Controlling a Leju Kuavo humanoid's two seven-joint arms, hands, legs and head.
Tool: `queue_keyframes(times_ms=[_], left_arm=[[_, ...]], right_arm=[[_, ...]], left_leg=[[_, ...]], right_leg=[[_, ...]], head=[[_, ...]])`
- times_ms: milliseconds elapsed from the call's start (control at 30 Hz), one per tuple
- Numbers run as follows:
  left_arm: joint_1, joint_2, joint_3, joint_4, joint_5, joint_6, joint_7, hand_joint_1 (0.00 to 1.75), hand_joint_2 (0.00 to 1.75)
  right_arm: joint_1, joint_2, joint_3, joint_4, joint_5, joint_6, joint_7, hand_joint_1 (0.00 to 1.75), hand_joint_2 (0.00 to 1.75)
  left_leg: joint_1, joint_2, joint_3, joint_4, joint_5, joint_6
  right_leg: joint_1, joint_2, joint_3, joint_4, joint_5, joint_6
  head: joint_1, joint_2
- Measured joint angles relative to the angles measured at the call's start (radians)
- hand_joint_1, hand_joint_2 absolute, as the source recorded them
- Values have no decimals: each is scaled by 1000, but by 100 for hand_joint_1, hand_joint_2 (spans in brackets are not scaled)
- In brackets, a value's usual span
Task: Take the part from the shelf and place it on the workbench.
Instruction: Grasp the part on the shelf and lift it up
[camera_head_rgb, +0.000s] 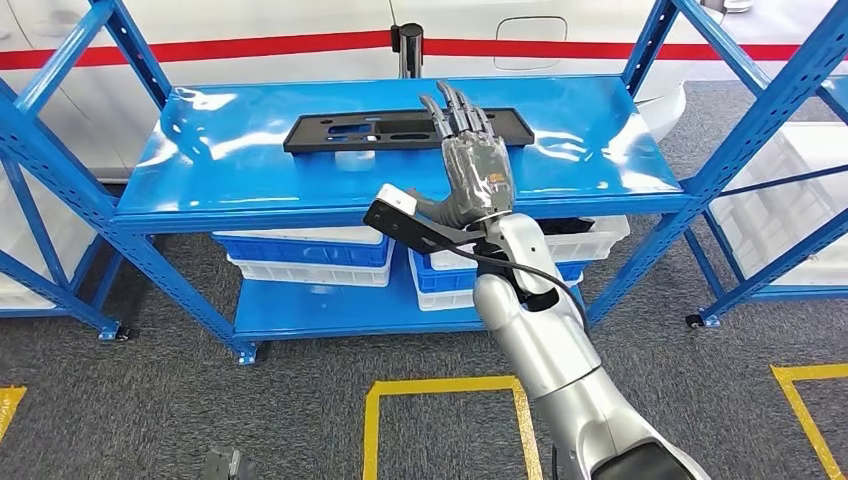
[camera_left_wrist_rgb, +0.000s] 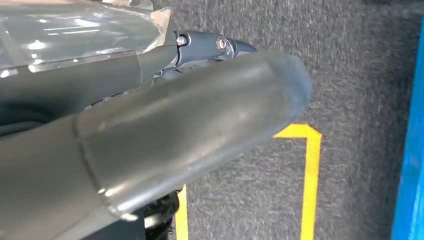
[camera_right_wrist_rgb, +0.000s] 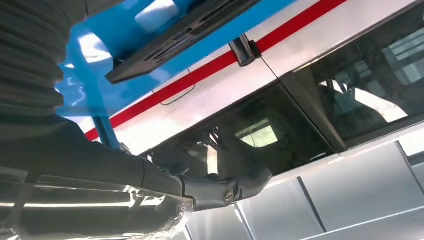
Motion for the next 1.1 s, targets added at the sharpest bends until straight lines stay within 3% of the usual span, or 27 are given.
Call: queue_keyframes(times_ms=[67, 100, 167, 200, 267, 333, 400, 433, 533, 567, 600, 633, 700, 733, 833, 900, 967, 1033, 1067, 1100], left_arm=[[3, 0, 4, 0, -1, 0, 0, 0, 0], [6, 0, 5, 0, -1, -1, 0, 0, 0], [8, 0, 6, 0, -1, -2, 0, 0, 0], [8, 0, 6, 0, -1, -2, 0, 0, 0], [7, 0, 8, 0, -1, -2, -1, 0, 0], [7, 0, 8, 0, -2, -2, -1, 0, 0], [6, 0, 8, 0, -4, -4, -1, 0, 0], [4, 0, 8, 0, -7, -5, -1, 0, 0], [5, 0, 8, 0, -17, -8, 0, 0, 0], [6, 0, 8, 0, -20, -8, 1, 0, 0], [7, 1, 8, 0, -23, -9, 2, 0, 0], [7, 1, 8, 0, -27, -9, 3, 0, 0], [6, 1, 8, 0, -36, -11, 6, 0, 0], [4, 1, 8, 0, -41, -11, 8, 0, 0], [-1, 0, 8, -1, -52, -13, 14, 0, 0], [-2, -2, 8, -1, -55, -14, 17, 0, 0], [-5, -3, 8, -1, -55, -15, 18, 0, 0], [-6, -3, 8, -1, -55, -15, 19, 0, 0], [-6, -3, 8, -1, -55, -15, 19, 0, 0], [-5, -3, 8, -1, -55, -15, 19, 0, 0]], right_arm=[[2, -1, 1, 8, -2, -2, -2, 0, 175], [3, -2, 1, 11, -3, -2, -2, 0, 175], [4, -2, 2, 15, -4, -3, -3, 0, 175], [4, -2, 2, 17, -4, -4, -3, 0, 175], [3, -2, 2, 20, -5, -5, -3, 0, 175], [3, -1, 2, 23, -6, -6, -3, 0, 175], [3, 0, 2, 24, -6, -7, -3, 0, 175], [3, 1, 2, 24, -5, -8, -3, 0, 175], [9, 1, 2, 26, -1, -9, -3, 0, 175], [12, 1, 2, 27, 0, -9, -3, 0, 175], [16, 1, 2, 27, 1, -9, -3, 0, 175], [19, 0, 2, 28, 2, -10, -2, 0, 175], [23, 0, 0, 27, 5, -13, -1, 0, 175], [25, -1, -1, 27, 7, -15, 1, 0, 175], [40, -6, -6, 18, 11, -22, 7, 0, 175], [50, -11, -9, 10, 12, -22, 8, 0, 175], [52, -16, -11, 5, 12, -23, 9, 0, 175], [59, -21, -12, 3, 12, -24, 9, 0, 175], [65, -25, -13, 3, 13, -24, 9, 0, 175], [69, -27, -15, 2, 13, -24, 9, 0, 175]], left_leg=[[0, 0, 8, 1, -9, -2], [1, -1, 15, 1, -15, -5], [4, -1, 34, 2, -31, -14], [4, -1, 43, 2, -38, -20], [3, 1, 51, 4, -51, -33], [3, 3, 53, 8, -58, -44], [7, 4, 36, 43, -64, -52], [9, 4, 10, 87, -73, -57], [13, 4, -113, 265, -129, -71], [13, 4, -142, 289, -134, -72], [13, 4, -152, 277, -117, -70], [13, 4, -143, 228, -77, -66], [10, 3, -97, 94, 8, -53], [6, 2, -78, 48, 25, -46], [-5, -1, -54, 18, 21, -27], [-2, 0, -33, 9, 25, -15], [2, 1, -18, 3, 22, -7], [2, 0, -12, 3, 13, -4], [2, 0, -8, 3, 8, -4], [2, -2, -3, 3, 4, -6]], right_leg=[[-5, -1, -63, 74, -10, 12], [-8, -2, -69, 57, 9, 23], [-15, -9, -29, -72, 87, 50], [-15, -13, -7, -136, 113, 51], [-12, -19, 20, -196, 133, 29], [-11, -17, 28, -194, 133, 4], [-15, -14, 38, -195, 130, -8], [-17, -13, 44, -196, 127, -15], [-14, -11, 60, -197, 111, -32], [-12, -9, 66, -197, 105, -35], [-10, -7, 75, -197, 98, -35], [-9, -4, 85, -197, 91, -34], [-6, 0, 104, -200, 77, -30], [-6, 0, 110, -202, 72, -27], [-1, 1, 121, -199, 69, -8], [4, -1, 113, -170, 59, 2], [2, -2, 63, -83, 26, 2], [-1, -3, -17, 38, -10, 4], [-3, -3, -49, 73, -16, 8], [-4, -3, -63, 74, -8, 15]], head=[[0, 0], [0, 0], [0, 0], [0, 0], [-1, 0], [-4, 0], [-6, 0], [-7, 0], [-8, 0], [-8, 0], [-8, 0], [-8, 0], [-7, 0], [-6, 0], [-6, 0], [-5, 0], [-3, 0], [-3, 0], [-3, 0], [-2, 0]])
